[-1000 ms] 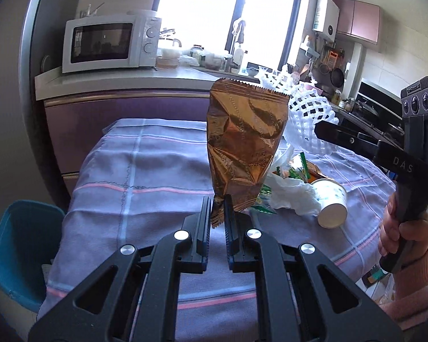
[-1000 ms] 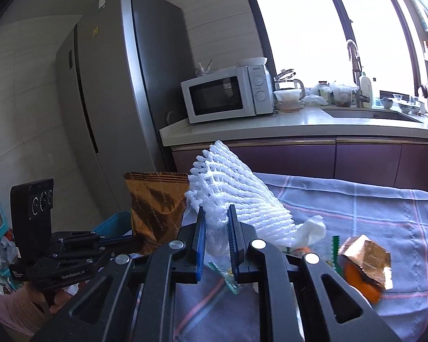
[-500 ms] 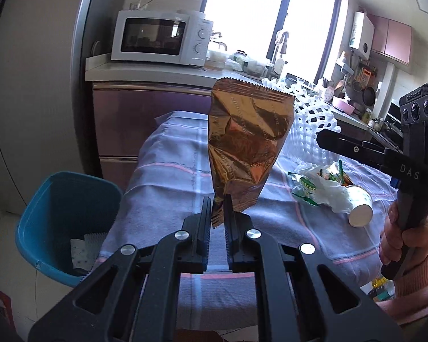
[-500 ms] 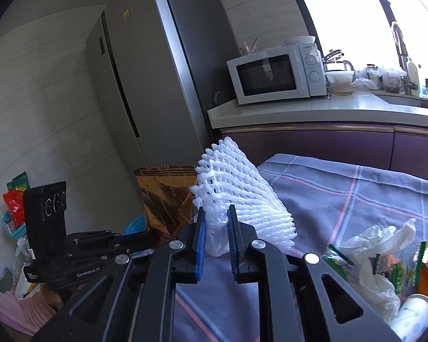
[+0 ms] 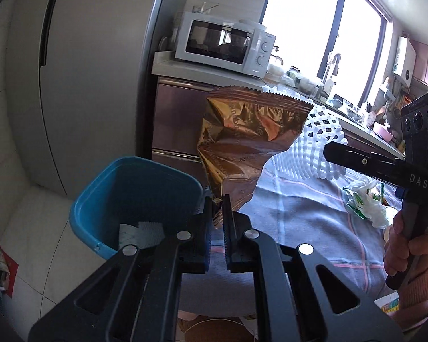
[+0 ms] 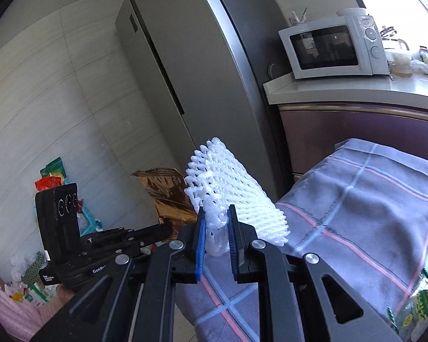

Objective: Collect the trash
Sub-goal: 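Carry the gold wrapper and foam net over the teal bin and release them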

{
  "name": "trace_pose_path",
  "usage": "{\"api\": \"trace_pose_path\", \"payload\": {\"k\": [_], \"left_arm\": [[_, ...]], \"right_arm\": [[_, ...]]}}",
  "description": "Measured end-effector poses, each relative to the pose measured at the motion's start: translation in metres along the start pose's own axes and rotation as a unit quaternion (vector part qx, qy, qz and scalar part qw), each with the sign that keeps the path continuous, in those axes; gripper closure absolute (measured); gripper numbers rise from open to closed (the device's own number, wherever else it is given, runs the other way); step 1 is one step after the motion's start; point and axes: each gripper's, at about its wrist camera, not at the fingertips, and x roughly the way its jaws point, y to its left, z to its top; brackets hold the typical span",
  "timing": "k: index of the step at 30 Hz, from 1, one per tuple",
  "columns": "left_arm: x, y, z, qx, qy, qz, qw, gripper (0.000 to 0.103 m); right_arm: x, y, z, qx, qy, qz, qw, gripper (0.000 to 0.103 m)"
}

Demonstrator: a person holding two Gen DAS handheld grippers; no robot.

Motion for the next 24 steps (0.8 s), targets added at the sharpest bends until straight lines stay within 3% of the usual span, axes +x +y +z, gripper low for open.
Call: {"api": "trace_pose_path", "payload": {"k": [13, 24], "left_arm": [[0.009, 0.064, -0.009, -0.062, 0.016, 0.066, 0.9958, 0.095], [0.045, 0.099, -0.025, -0.097, 0.065, 0.104, 0.9877, 0.095]], "right_arm": [[0.07, 0.022, 0.012, -0.002, 0.052, 0.054, 0.997, 0.09], [0.133, 0.019, 0.007, 0.011, 0.118, 0.04, 0.992, 0.089]]}}
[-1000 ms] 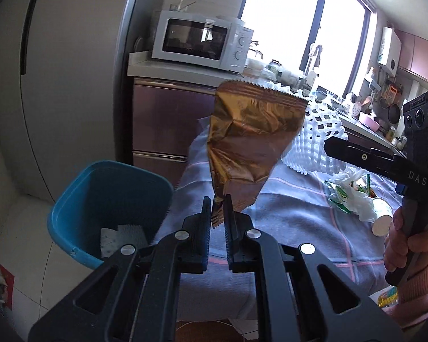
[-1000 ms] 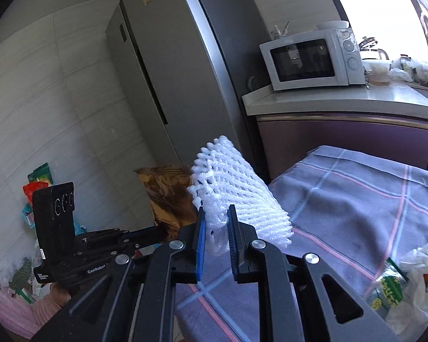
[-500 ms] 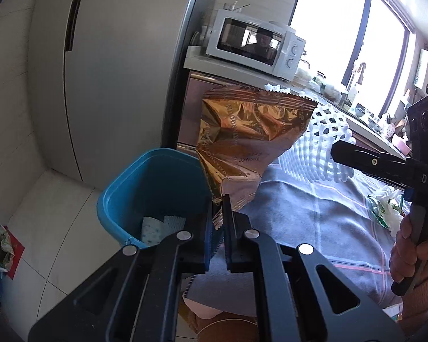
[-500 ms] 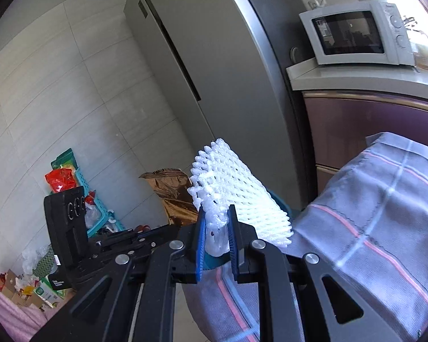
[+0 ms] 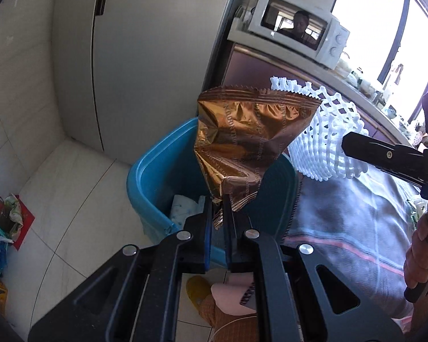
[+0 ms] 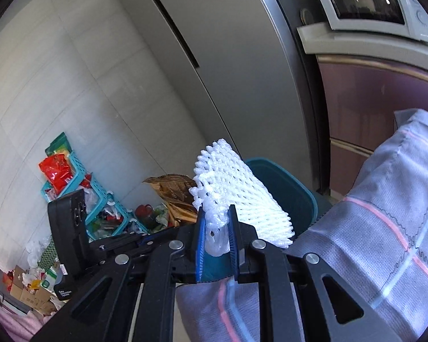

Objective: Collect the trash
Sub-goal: 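Carry the gold wrapper and foam net over the teal bin and release them, then grasp the green wrapper with the left tool while the right tool grasps a paper cup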

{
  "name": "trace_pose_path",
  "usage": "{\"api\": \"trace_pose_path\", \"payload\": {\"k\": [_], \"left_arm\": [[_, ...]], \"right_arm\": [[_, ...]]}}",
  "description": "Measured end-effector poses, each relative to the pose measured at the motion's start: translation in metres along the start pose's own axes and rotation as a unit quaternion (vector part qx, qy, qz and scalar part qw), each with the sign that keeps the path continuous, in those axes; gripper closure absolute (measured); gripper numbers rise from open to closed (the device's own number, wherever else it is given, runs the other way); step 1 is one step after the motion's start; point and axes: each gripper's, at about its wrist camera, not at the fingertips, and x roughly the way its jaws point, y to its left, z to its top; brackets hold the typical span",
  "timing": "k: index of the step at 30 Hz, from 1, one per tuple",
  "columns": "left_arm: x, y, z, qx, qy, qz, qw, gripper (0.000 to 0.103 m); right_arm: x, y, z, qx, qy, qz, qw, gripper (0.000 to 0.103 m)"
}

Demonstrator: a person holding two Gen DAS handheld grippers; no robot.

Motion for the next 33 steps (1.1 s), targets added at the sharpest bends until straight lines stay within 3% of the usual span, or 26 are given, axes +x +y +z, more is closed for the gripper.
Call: {"api": "trace_pose_path", "payload": {"k": [11, 17, 33], "left_arm": [[0.046, 0.004, 0.001, -0.012, 0.044, 0.01, 0.9989, 0.093], [0.061, 0.004, 0.001, -0.018, 0.056, 0.015, 0.9982, 0.078], [0.038, 0.011, -0.002, -0.035, 0.024, 0.022, 0.9988, 0.073]], "right_arm": [[0.035, -0.015, -0.003, 0.021, 0.045, -0.041, 0.998, 0.084], [0.038, -0.017, -0.004, 0.022, 0.046, -0.057, 0.997, 0.071], [0.042, -0.018, -0.001, 0.013, 0.035, -0.017, 0.999, 0.071]]}}
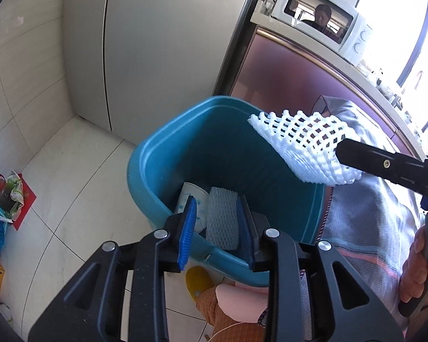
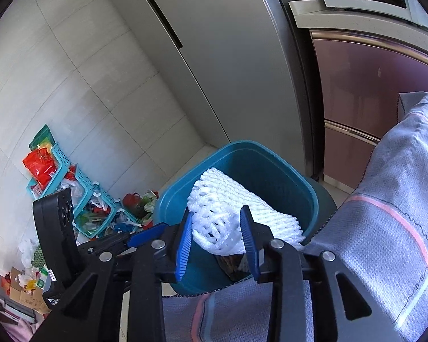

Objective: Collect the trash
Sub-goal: 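Grasp the green wrapper with the left tool while the right tool grasps a paper cup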

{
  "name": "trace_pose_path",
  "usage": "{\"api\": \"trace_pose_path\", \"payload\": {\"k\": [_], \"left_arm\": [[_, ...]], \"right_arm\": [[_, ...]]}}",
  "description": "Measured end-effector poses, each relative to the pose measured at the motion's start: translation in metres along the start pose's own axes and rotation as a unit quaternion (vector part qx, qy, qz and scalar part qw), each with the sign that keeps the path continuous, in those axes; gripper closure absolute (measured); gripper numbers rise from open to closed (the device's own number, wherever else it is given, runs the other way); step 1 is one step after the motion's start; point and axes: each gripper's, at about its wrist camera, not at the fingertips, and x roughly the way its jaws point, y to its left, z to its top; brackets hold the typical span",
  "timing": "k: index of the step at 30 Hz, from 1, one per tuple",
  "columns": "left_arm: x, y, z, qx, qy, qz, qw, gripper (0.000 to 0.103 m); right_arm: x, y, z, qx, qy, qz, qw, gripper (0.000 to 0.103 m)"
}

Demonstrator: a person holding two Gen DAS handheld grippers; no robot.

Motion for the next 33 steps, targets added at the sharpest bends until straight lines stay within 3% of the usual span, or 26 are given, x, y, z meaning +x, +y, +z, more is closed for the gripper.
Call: {"api": "trace_pose_path", "payload": {"k": [1, 5, 16, 21, 27, 33], "left_arm": [[-0.002, 0.0, 0.001, 0.0, -0.003, 0.0, 1.0, 0.072], [-0.012, -0.001, 0.001, 0.001, -0.012, -0.003, 0.9999, 0.07], [-0.031, -0.017, 0.005, 0.016, -0.028, -0.018, 0.9993, 0.067], [-0.05, -0.047, 0.003, 0.054, -0.047, -0.061, 0.9956, 0.06], [-0.069, -0.111, -0.009, 0.126, -0.054, -0.146, 0.9796, 0.054], [-0.071, -0.192, -0.032, 0.202, -0.028, -0.223, 0.9533, 0.051]], "right_arm": [[-0.002, -0.001, 0.0, 0.004, -0.004, 0.0, 1.0, 0.071], [-0.005, -0.006, 0.001, 0.018, -0.012, 0.009, 1.0, 0.055], [-0.036, -0.006, -0.002, 0.015, -0.046, 0.013, 0.999, 0.055], [-0.086, -0.003, -0.02, -0.005, -0.083, -0.007, 0.997, 0.055], [-0.161, -0.016, -0.058, -0.007, -0.13, -0.072, 0.989, 0.055], [-0.236, -0.043, -0.105, 0.028, -0.174, -0.158, 0.972, 0.055]]}}
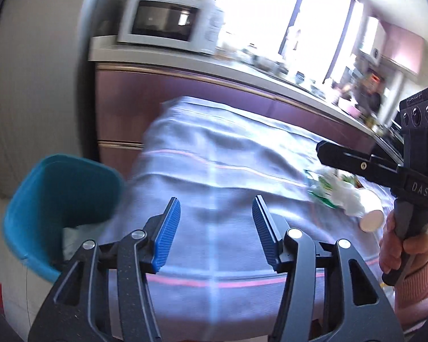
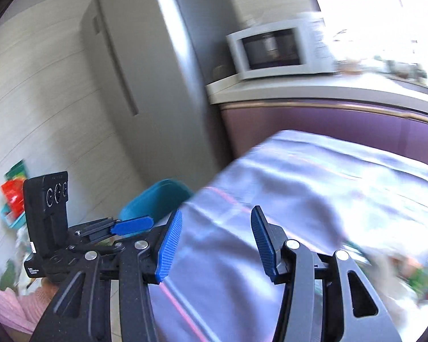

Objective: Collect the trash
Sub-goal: 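Grasp the green wrapper with the left tool while the right tool grasps a paper cup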

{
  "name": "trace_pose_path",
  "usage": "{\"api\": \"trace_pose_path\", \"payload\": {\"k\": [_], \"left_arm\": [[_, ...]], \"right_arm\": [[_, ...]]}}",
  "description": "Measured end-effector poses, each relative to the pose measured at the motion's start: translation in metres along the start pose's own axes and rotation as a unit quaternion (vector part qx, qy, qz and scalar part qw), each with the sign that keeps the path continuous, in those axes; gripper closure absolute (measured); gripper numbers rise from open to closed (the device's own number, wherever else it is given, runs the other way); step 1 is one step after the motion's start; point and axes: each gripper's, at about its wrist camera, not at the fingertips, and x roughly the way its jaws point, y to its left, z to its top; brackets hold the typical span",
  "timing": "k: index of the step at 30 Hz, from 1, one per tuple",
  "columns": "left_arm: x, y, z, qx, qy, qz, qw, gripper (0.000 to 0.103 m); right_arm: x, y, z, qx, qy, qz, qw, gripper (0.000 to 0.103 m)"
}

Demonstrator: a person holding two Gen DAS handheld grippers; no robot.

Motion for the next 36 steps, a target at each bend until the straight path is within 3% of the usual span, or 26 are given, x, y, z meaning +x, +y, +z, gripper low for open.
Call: {"api": "trace_pose_path", "payload": {"k": [8, 15, 24, 26, 29, 31, 36], "left_arm": [[0.05, -0.083, 0.006, 0.06, 0.048, -0.073, 0.9944, 0.049], [0.096, -0.123, 0.012, 0.069, 0.096, -0.096, 0.9884, 0.048], [0.138, -0.145, 0.011, 0.051, 0.152, -0.116, 0.9803, 0.048], [0.144, -0.146, 0.011, 0.043, 0.157, -0.118, 0.9796, 0.052], [0.147, -0.138, 0.013, 0.027, 0.164, -0.124, 0.9782, 0.069], [0.149, -0.136, 0.013, 0.019, 0.164, -0.121, 0.9789, 0.077], [0.141, -0.133, 0.013, 0.018, 0.149, -0.116, 0.9819, 0.081]], "right_arm": [[-0.085, -0.081, -0.041, 0.079, -0.033, -0.115, 0.99, 0.055], [-0.127, -0.148, -0.069, 0.15, -0.046, -0.165, 0.974, 0.055], [-0.127, -0.174, -0.096, 0.194, -0.029, -0.13, 0.972, 0.055], [-0.125, -0.172, -0.101, 0.194, -0.025, -0.118, 0.974, 0.055], [-0.124, -0.163, -0.103, 0.189, -0.022, -0.1, 0.977, 0.056], [-0.124, -0.158, -0.104, 0.186, -0.019, -0.092, 0.978, 0.06], [-0.123, -0.143, -0.108, 0.17, -0.013, -0.07, 0.983, 0.08]]}}
